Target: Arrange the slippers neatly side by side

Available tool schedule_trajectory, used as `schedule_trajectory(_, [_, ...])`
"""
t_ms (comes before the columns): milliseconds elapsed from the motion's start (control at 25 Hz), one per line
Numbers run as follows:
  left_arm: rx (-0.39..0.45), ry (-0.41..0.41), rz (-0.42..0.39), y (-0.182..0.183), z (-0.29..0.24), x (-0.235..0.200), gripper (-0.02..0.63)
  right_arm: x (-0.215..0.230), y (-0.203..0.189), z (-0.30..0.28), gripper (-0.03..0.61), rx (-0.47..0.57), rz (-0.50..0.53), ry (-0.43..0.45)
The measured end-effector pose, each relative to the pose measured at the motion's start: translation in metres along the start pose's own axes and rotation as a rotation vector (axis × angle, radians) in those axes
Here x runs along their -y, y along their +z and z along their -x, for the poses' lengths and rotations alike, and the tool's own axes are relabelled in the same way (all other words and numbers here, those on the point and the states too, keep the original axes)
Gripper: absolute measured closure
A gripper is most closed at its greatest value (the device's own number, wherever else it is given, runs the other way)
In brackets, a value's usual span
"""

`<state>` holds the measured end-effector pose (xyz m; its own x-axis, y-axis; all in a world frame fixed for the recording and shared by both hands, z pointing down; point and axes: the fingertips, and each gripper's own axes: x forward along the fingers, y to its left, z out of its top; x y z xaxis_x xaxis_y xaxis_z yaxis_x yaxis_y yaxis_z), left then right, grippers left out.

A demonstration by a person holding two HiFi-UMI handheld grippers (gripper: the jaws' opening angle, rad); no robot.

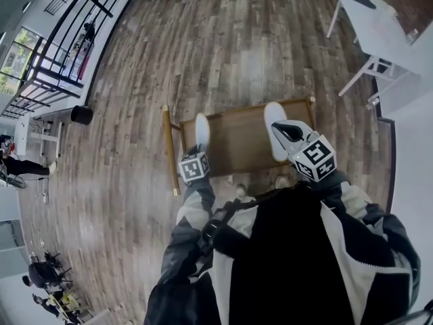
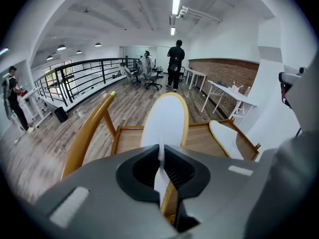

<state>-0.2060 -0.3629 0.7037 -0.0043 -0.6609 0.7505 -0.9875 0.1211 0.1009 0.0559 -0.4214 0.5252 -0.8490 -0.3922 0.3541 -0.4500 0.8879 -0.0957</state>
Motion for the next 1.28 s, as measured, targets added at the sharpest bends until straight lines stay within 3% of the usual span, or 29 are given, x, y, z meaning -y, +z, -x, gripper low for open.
schedule_trajectory(520, [-0.078,0.029,0.059,-0.026,-0.032,-0.042,0.585,0.012,-0.008,0.011,0.577,-0.028,-0.022,-0.092])
schedule_trajectory(1280, [-0.182,0.001,0.005,-0.046,-0.075,-0.064,0.583,0.017,-0.016,0.020,0.577,-0.076,-0.045,-0.213])
